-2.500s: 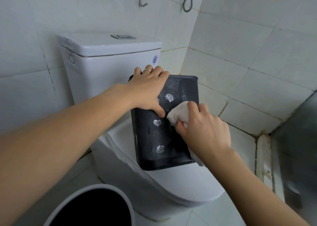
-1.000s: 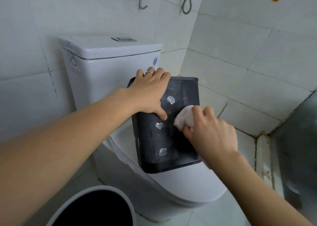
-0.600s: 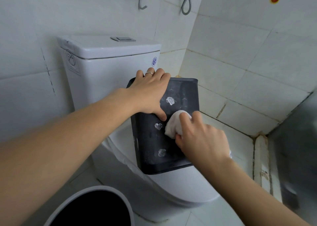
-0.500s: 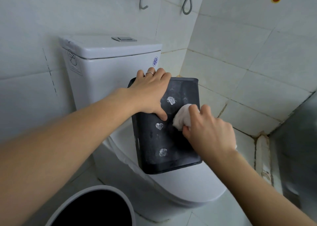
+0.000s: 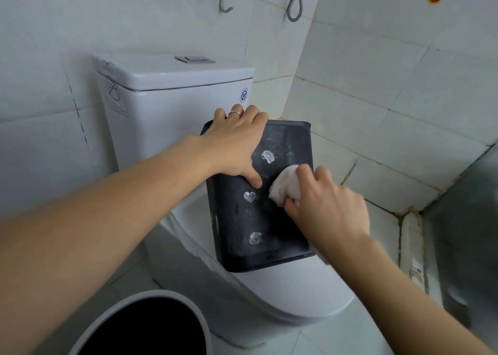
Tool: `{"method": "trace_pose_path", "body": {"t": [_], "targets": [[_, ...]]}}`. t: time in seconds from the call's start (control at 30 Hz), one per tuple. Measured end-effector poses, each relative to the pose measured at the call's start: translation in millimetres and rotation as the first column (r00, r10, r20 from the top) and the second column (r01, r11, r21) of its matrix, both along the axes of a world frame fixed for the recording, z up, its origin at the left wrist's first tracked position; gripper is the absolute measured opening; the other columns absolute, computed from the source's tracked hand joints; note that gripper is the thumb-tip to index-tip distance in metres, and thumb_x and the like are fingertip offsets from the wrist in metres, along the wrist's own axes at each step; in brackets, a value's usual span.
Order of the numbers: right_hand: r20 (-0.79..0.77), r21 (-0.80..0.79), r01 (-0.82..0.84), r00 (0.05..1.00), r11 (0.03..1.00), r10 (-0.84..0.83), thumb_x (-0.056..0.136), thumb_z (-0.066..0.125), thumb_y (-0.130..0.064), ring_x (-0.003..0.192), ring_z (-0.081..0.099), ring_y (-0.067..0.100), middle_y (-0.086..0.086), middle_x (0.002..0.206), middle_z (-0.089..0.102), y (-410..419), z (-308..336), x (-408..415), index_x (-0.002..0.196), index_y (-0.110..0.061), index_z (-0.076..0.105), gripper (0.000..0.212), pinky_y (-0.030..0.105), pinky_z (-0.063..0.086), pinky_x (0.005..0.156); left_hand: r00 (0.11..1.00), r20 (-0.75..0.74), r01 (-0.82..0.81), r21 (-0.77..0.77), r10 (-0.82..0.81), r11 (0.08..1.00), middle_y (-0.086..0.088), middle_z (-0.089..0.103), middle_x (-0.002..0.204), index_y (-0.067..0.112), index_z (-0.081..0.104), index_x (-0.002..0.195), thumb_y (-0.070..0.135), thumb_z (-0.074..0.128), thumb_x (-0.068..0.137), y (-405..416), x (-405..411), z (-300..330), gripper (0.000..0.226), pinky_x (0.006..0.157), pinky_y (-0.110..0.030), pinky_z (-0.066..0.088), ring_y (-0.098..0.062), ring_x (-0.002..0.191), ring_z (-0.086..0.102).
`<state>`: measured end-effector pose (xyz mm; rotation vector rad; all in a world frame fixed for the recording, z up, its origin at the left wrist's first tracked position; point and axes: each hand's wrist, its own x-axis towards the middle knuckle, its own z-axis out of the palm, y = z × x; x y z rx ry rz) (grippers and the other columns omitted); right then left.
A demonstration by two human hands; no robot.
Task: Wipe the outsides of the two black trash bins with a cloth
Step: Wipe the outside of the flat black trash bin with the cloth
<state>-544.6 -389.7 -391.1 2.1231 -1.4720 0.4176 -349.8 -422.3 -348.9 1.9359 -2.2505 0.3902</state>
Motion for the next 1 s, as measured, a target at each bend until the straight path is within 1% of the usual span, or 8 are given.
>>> {"method": "trace_pose_path", "body": {"t": [0.07, 0.13, 0.23, 0.37, 0.47, 0.53, 0.77, 1.0], "targets": [[0.027, -0.008, 0.040, 0.999, 0.999, -0.040, 0.092, 0.051, -0.037, 0.045, 0.034, 0.024, -0.001, 0.082, 0.037, -10.4, 5.1, -0.1, 0.098, -0.018, 0.045, 0.022, 0.025, 0.014, 0.042, 1.000, -0.004, -0.007, 0.004, 0.007, 1.000, -0.002, 0.040, 0.127, 0.013, 0.037, 0.129, 0.073, 0.083, 0.042, 0.0, 0.5, -0.4, 0.115, 0.086, -0.041, 0.031, -0.028, 0.117, 0.038], [0.038, 0.007, 0.043, 0.998, 0.999, -0.043, 0.086, 0.060, -0.031, 0.040, 0.021, 0.021, 0.000, 0.076, 0.037, -9.3, 4.2, 1.1, 0.093, -0.015, 0.048, 0.022, 0.022, 0.010, 0.042, 1.000, -0.010, -0.013, 0.006, 0.013, 1.000, -0.002, 0.040, 0.126, 0.014, 0.037, 0.129, 0.073, 0.083, 0.042, -0.3, 1.1, -0.8, 0.115, 0.085, -0.040, 0.030, -0.028, 0.117, 0.038], [0.063, -0.042, -0.044, 0.997, 0.998, 0.046, 0.066, 0.077, -0.020, 0.036, 0.016, 0.021, 0.005, 0.066, 0.041, 2.8, -1.6, 1.3, 0.079, -0.010, 0.052, 0.030, 0.015, 0.004, 0.047, 1.000, 0.008, 0.008, 0.001, -0.008, 1.000, -0.001, 0.040, 0.126, 0.014, 0.036, 0.130, 0.075, 0.082, 0.041, -1.0, -1.7, -0.4, 0.116, 0.086, -0.040, 0.031, -0.027, 0.116, 0.039], [0.038, 0.022, -0.096, 0.995, 0.995, 0.095, 0.065, 0.078, -0.027, 0.030, 0.038, 0.027, 0.003, 0.067, 0.044, 13.6, -10.8, -4.9, 0.078, -0.013, 0.051, 0.033, 0.016, 0.004, 0.046, 1.000, 0.008, 0.018, 0.002, -0.018, 1.000, -0.001, 0.038, 0.127, 0.015, 0.035, 0.131, 0.074, 0.083, 0.041, -1.0, -4.4, 1.0, 0.118, 0.091, -0.042, 0.033, -0.028, 0.117, 0.038], [0.051, 0.059, -0.056, 0.997, 0.997, 0.053, 0.087, 0.056, -0.045, 0.061, 0.061, 0.033, -0.002, 0.084, 0.043, 0.4, 2.6, -3.2, 0.100, -0.019, 0.047, 0.031, 0.027, 0.023, 0.045, 1.000, -0.004, 0.013, 0.002, -0.013, 1.000, -0.001, 0.039, 0.127, 0.014, 0.036, 0.130, 0.073, 0.083, 0.042, 0.3, -2.5, 0.8, 0.116, 0.091, -0.043, 0.035, -0.028, 0.117, 0.038], [0.094, 0.080, -0.018, 0.996, 0.997, 0.011, 0.092, 0.046, -0.047, 0.076, 0.063, 0.034, -0.001, 0.094, 0.047, -12.3, 12.0, -2.6, 0.110, -0.020, 0.043, 0.032, 0.031, 0.032, 0.053, 1.000, -0.015, 0.004, 0.006, -0.003, 1.000, -0.002, 0.039, 0.126, 0.013, 0.037, 0.129, 0.073, 0.083, 0.042, 1.4, -1.2, -0.2, 0.116, 0.091, -0.042, 0.034, -0.027, 0.117, 0.038], [0.205, 0.099, 0.021, 0.978, 0.995, -0.041, 0.090, 0.050, -0.048, 0.071, 0.061, 0.035, -0.002, 0.093, 0.048, -13.1, 5.2, -8.7, 0.114, -0.022, 0.047, 0.036, 0.031, 0.031, 0.053, 0.999, -0.037, 0.010, -0.008, -0.010, 1.000, 0.000, 0.040, 0.123, 0.016, 0.039, 0.127, 0.074, 0.081, 0.042, 1.8, -0.5, -0.6, 0.111, 0.091, -0.041, 0.034, -0.026, 0.115, 0.038], [0.393, 0.166, -0.064, 0.920, 0.984, -0.007, 0.087, 0.052, -0.051, 0.082, 0.061, 0.031, -0.006, 0.105, 0.054, -12.5, 8.1, -23.8, 0.124, -0.036, 0.046, 0.040, 0.034, 0.042, 0.061, 0.981, -0.194, -0.005, 0.069, 0.019, 0.998, 0.001, 0.042, 0.123, 0.037, 0.028, 0.142, 0.067, 0.081, 0.050, -1.7, 3.6, 3.1, 0.110, 0.095, -0.043, 0.030, -0.025, 0.120, 0.034]]}}
